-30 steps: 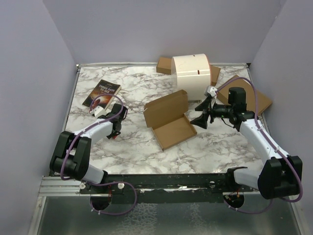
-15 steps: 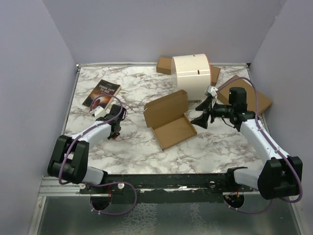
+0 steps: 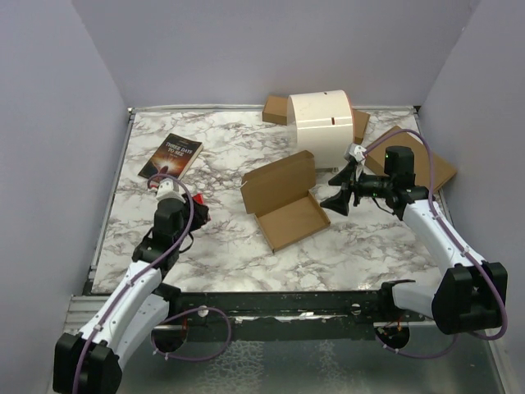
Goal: Fold the paper box
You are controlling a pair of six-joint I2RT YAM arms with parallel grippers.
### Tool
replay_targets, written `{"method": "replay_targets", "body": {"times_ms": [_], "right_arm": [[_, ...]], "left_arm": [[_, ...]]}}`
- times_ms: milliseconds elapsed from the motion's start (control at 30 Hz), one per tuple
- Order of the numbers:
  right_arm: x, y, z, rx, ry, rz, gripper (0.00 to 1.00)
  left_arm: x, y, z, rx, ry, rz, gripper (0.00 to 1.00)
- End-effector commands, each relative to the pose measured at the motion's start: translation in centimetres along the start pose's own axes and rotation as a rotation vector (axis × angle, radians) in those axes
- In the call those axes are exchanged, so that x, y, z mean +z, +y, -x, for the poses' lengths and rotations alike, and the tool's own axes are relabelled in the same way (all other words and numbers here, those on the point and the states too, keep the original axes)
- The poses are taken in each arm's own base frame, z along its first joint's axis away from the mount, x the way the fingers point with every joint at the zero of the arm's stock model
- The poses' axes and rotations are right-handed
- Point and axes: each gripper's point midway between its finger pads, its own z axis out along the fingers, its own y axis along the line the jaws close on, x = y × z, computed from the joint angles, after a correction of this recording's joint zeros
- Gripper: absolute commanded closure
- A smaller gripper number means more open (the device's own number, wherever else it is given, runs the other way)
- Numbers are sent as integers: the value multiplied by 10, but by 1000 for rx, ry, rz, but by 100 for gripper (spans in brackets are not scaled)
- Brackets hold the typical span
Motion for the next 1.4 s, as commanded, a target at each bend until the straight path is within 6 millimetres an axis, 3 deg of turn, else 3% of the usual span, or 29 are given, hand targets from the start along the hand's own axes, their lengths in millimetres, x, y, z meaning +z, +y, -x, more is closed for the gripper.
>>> {"method": "replay_targets", "body": {"times_ms": [0,133,267,433,600,967,1167,1367], "right_arm": [[-3,-1,3,-10,-16,-12,17],[-3,-1,4,-12,-19,-13,17],[-3,-2,3,-8,-19,-12,17],[-3,-2,2,-4,-20,-9,17],[-3,-3,1,-2,-18,-15,17],[-10,-24,-6,34,8,-123,16],[-16,-38,-7,52,20,-193,15],[-20,-40,-6,58,10,-206,14]], "left_arm": [[-33,-90,17,198,-119,-561,100],[-62,-126,13,296,-157,-826,100],[-81,-149,5,377,-193,-982,100],[-89,-175,-26,507,-165,-1070,100],[-72,-199,-47,630,-91,-1014,100],[-13,-233,-120,840,204,-847,100],[6,-233,-152,983,324,-829,95],[23,-226,-165,1098,354,-816,86]]}}
